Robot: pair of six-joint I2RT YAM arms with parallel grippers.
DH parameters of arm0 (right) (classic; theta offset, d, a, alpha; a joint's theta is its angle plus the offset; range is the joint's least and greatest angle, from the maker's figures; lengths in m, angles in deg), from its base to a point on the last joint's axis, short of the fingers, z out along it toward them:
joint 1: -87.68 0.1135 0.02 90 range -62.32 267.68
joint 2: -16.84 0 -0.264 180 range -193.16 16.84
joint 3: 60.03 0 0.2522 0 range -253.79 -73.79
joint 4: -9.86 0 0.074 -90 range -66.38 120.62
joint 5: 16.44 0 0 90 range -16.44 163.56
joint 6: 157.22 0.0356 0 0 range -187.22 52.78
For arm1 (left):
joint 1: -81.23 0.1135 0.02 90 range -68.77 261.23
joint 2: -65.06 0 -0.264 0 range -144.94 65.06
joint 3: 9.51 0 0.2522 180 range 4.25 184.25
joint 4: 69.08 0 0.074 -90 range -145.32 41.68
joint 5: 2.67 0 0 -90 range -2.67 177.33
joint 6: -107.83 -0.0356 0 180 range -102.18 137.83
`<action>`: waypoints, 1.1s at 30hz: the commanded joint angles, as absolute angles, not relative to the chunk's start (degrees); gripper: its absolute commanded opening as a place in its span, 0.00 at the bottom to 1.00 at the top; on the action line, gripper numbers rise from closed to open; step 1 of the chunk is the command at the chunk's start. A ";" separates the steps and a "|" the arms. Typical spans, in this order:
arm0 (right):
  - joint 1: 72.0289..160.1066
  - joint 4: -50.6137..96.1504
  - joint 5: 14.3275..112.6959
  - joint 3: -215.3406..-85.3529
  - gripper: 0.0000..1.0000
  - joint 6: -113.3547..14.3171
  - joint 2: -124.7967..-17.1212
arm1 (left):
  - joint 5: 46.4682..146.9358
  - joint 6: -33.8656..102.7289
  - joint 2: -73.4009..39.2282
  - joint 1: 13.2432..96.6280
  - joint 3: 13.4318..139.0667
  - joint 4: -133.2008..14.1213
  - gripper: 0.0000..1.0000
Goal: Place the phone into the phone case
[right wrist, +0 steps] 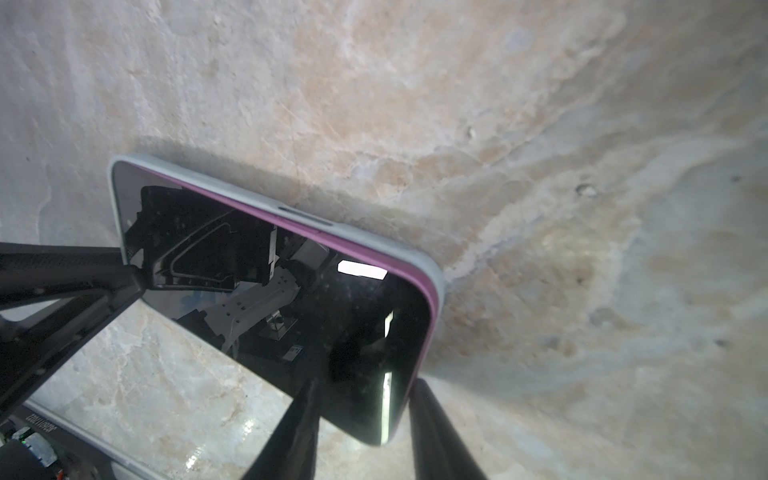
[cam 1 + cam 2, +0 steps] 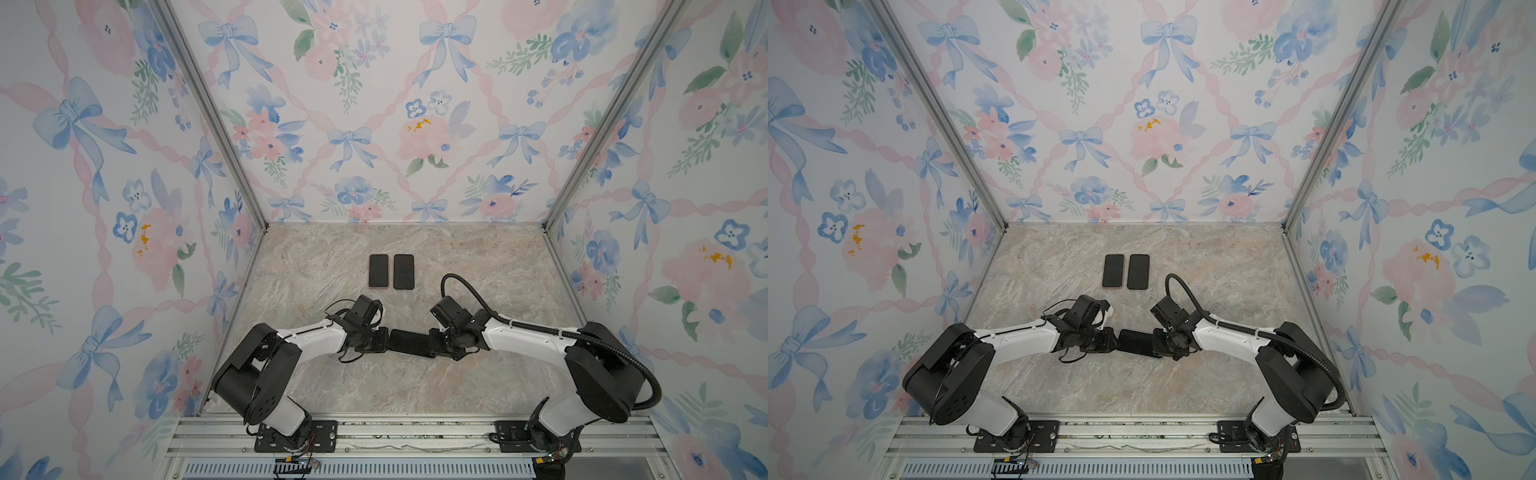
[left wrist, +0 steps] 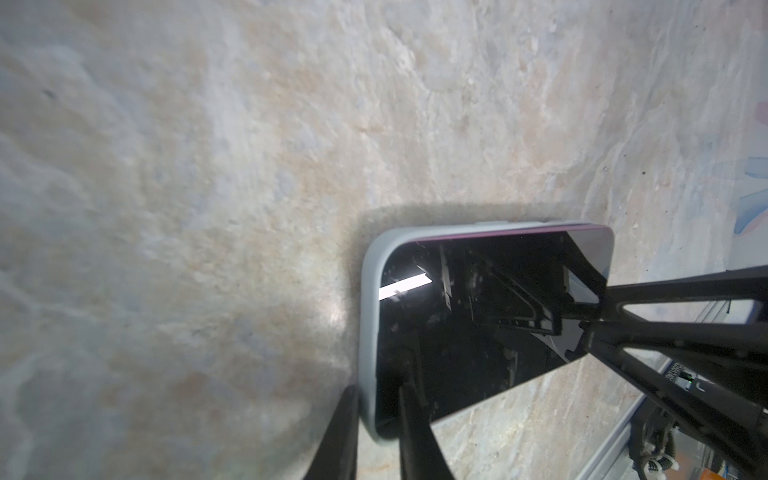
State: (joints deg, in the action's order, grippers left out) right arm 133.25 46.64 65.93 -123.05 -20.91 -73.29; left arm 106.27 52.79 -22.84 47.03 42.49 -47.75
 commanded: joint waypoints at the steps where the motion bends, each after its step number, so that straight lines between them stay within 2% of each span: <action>1: 134.54 45.33 64.82 -122.58 0.36 -20.64 -74.21 | 106.83 52.74 -23.26 46.42 40.55 -42.02 0.21; 5: 135.05 43.17 63.74 -122.24 0.29 -19.65 -74.86 | 108.21 53.06 -23.05 46.13 40.72 -43.45 0.21; 14: 138.11 33.46 58.53 -120.97 0.22 -14.32 -79.99 | 109.87 53.35 -24.46 44.40 42.30 -45.15 0.21; 20: 137.67 38.47 61.11 -121.28 0.25 -15.91 -76.57 | 108.97 53.34 -22.86 44.67 41.83 -44.99 0.23; 23: 135.34 47.00 65.35 -122.42 0.29 -21.16 -71.14 | 108.15 53.73 -20.33 46.03 40.36 -43.78 0.36; 27: 134.27 57.59 74.76 -126.61 0.44 -30.95 -66.47 | 106.63 55.84 -15.37 47.95 38.97 -41.60 0.56; 31: 131.93 54.51 73.29 -127.06 0.54 -40.20 -65.99 | 106.90 60.10 -10.21 45.77 38.51 -41.73 0.71; 33: 130.96 50.19 68.30 -127.03 0.57 -43.91 -67.40 | 106.29 62.59 -9.56 42.83 38.50 -42.42 0.73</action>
